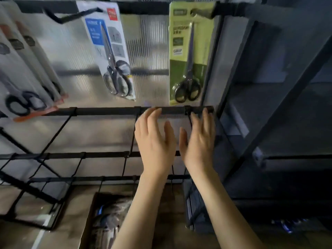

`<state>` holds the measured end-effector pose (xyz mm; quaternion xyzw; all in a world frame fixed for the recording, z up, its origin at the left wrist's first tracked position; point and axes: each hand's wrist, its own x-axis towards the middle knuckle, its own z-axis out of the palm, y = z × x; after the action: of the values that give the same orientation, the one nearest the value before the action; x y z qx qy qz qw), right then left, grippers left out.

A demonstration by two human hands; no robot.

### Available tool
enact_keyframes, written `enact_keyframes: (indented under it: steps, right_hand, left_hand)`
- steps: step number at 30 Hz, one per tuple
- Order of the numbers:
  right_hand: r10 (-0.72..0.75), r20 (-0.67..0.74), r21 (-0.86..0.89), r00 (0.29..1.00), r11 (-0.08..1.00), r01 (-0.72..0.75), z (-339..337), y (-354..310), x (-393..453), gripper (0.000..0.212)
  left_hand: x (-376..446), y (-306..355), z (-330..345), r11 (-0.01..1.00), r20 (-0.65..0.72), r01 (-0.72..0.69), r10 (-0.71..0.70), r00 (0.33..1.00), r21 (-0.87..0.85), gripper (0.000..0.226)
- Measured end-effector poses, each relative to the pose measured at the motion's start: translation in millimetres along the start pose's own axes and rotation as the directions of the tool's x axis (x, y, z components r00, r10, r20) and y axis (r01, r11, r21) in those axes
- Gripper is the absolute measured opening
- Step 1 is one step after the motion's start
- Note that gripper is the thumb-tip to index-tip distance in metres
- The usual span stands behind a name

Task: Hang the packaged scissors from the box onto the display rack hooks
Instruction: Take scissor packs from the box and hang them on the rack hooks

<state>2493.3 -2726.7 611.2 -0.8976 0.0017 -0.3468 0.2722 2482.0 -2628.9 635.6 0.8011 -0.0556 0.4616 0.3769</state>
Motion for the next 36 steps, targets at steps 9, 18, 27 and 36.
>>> enact_keyframes:
  steps: [9,18,27,36]
  right_hand:
    - [-0.217,0.216,-0.109,0.952,0.964,0.244,68,-41,-113,0.050]
    - [-0.148,0.639,-0.035,0.755,0.975,0.222,131,-64,-204,0.056]
    - [-0.085,0.948,-0.035,0.306,0.929,0.368,180,-55,-297,0.063]
    - [-0.019,1.000,0.013,0.006,0.836,0.549,242,-43,-380,0.064]
  left_hand:
    - [-76,-49,-62,0.996,0.222,0.027,-0.045,0.974,0.085,0.023]
    - [-156,-159,-149,0.792,0.099,0.380,-0.478,0.873,0.478,0.031]
    - [-273,-249,-222,0.291,0.124,0.507,-0.933,0.337,0.811,0.057]
    - [-370,-319,-243,0.285,0.216,0.451,-0.956,0.199,0.846,0.052]
